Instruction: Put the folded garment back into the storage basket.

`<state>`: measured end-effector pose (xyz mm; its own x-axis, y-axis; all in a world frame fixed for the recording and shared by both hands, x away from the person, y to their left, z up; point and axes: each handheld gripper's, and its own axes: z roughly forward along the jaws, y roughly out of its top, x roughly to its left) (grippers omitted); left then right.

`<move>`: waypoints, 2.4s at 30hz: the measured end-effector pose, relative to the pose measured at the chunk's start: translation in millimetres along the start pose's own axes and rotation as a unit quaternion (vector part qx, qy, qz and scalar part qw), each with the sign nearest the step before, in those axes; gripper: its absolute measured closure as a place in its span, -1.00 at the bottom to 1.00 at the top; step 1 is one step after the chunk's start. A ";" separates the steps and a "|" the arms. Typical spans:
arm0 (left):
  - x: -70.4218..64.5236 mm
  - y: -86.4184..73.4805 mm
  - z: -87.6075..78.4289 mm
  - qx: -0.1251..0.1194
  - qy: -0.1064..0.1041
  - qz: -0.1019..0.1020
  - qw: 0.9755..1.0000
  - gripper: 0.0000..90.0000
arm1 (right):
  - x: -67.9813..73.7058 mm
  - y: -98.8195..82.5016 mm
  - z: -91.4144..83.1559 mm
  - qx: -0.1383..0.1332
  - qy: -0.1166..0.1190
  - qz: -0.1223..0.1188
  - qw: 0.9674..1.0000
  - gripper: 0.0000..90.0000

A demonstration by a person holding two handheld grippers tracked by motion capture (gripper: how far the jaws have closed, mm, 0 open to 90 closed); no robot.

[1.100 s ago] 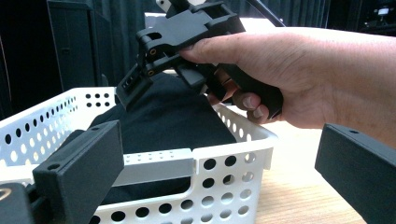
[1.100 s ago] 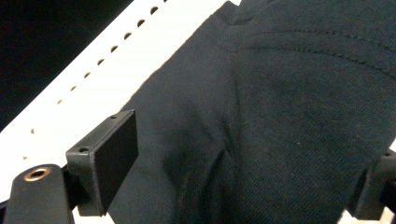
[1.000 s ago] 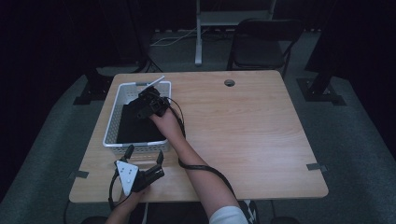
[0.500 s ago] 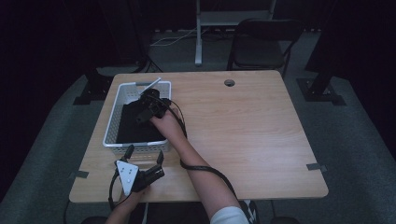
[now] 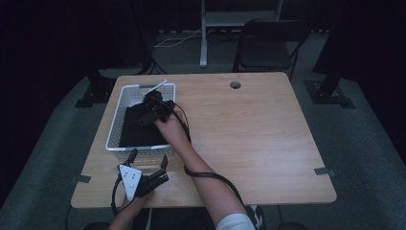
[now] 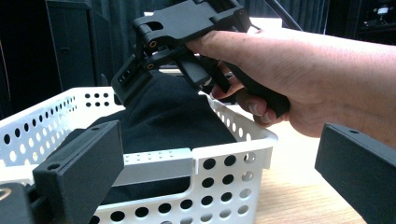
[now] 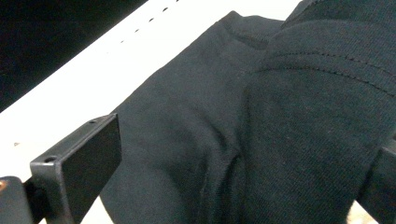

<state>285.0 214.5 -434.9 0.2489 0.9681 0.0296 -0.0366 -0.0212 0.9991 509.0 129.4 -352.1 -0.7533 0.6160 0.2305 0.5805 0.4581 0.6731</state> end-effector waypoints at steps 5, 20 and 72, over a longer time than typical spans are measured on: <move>0.0 0.0 0.0 0.000 0.000 0.000 1.000 -0.95 | 2.8 -1.0 -5.5 -0.033 -0.012 -0.008 0.999 -0.99; 0.0 0.0 0.0 -0.001 0.000 0.000 1.000 -0.95 | 8.2 -4.3 -26.1 -0.153 0.049 -0.019 0.987 -0.99; -0.1 0.1 0.3 0.002 0.000 0.001 1.000 -0.95 | -11.5 -57.9 -66.6 -0.210 0.014 -0.003 0.978 -0.98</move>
<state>285.3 214.3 -434.8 0.2492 0.9679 0.0315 -0.0329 -0.0241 0.9992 463.5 53.1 -346.9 -0.7679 0.5938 0.2402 0.4020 0.1549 0.9024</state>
